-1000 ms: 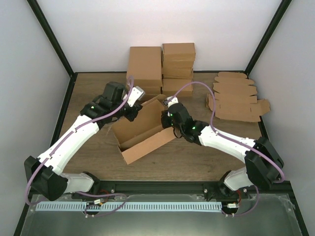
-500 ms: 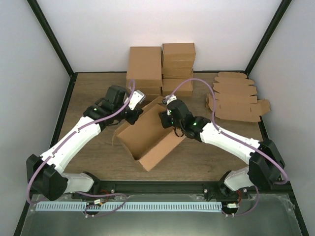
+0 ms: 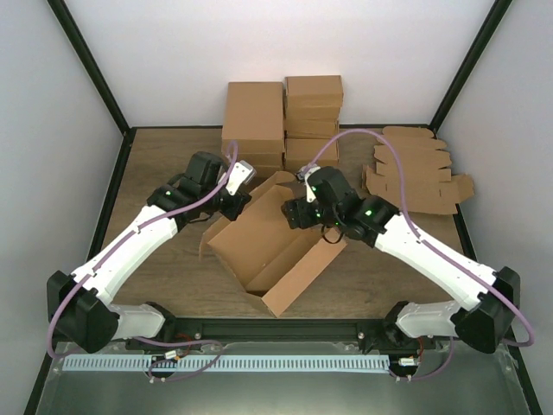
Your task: Fold the paper box
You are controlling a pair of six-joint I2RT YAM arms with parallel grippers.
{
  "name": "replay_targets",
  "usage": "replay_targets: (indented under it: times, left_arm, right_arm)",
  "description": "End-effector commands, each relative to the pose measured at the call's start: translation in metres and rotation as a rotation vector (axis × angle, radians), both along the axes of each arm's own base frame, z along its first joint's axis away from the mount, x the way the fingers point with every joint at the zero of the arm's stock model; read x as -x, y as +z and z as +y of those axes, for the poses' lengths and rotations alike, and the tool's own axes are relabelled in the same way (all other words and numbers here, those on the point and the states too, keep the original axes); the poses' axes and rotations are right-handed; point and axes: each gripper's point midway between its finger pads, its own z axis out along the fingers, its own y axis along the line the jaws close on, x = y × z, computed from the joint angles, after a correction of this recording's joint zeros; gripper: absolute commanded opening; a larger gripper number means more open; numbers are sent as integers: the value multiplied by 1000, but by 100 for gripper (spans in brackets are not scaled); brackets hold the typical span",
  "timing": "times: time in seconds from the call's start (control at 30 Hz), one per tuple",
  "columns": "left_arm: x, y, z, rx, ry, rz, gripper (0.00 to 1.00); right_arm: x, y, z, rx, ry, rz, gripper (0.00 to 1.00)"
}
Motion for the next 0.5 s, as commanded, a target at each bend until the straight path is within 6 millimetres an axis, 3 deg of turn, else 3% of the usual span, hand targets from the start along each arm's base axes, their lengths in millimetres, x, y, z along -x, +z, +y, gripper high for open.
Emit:
replay_targets:
  times: [0.0, 0.27, 0.4, 0.47]
  left_arm:
    - [3, 2, -3, 8, -11, 2, 4]
    - [2, 2, -2, 4, -3, -3, 4]
    - [2, 5, -1, 5, -4, -11, 4]
    - [2, 6, -1, 7, -3, -12, 4]
  right_arm:
    - [50, 9, -22, 1, 20, 197, 82]
    - [108, 12, -55, -12, -16, 430, 89]
    - [132, 12, -57, -64, 8, 526, 87]
    - [144, 0, -54, -91, 32, 577, 84]
